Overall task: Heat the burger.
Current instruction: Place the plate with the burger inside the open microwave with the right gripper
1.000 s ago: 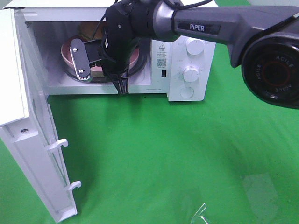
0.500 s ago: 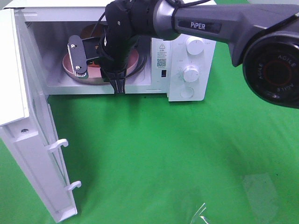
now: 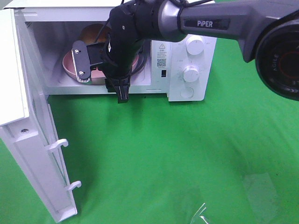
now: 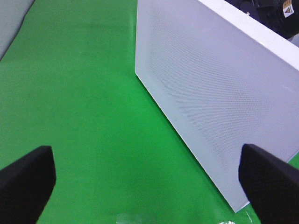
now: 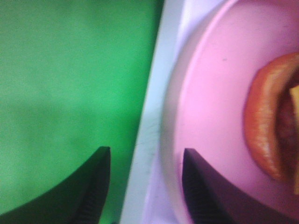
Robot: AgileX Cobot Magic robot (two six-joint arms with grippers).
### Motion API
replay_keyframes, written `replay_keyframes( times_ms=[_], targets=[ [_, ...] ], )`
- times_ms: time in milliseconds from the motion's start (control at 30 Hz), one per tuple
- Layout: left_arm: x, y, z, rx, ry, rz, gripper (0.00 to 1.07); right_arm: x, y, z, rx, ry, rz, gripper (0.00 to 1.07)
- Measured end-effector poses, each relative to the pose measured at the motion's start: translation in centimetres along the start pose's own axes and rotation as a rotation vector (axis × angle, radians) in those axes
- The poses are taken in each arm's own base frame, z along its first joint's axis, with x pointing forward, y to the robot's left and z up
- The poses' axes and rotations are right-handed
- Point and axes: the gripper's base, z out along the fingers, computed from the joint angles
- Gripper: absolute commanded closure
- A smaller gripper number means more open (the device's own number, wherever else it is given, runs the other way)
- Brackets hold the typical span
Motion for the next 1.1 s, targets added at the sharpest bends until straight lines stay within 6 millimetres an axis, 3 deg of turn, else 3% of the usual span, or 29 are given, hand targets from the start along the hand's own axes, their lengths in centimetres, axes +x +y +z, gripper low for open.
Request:
replay_keyframes(
  times_ms=[400,600,800,867,1033,1100],
  targets=[
    [0.0,0.0,0.0,0.000,0.000,0.000,0.07,0.4,0.5,-3.1,0.046,-0.025,-0.011,0.34],
    [0.0,0.0,0.0,0.000,0.000,0.000,0.07,0.8,1.3,-4.1,0.042,-0.023,-0.018,0.32],
    [0.0,0.0,0.0,0.000,0.000,0.000,0.07,1.5,2.3,-6.5,0.030,-0.014,-0.019,0.32],
    [0.0,0.0,0.0,0.000,0.000,0.000,0.07,1.9,3.0,-8.5,0.029,-0.014,0.024,0.32],
    [0.0,0.0,0.0,0.000,0.000,0.000,0.07,2.3,3.7,-9.9,0.027,-0.014,0.065,0.32],
    [0.0,0.0,0.0,0.000,0.000,0.000,0.07,2.9,4.8,-11.7,0.019,-0.012,0.117,0.32]
  ],
)
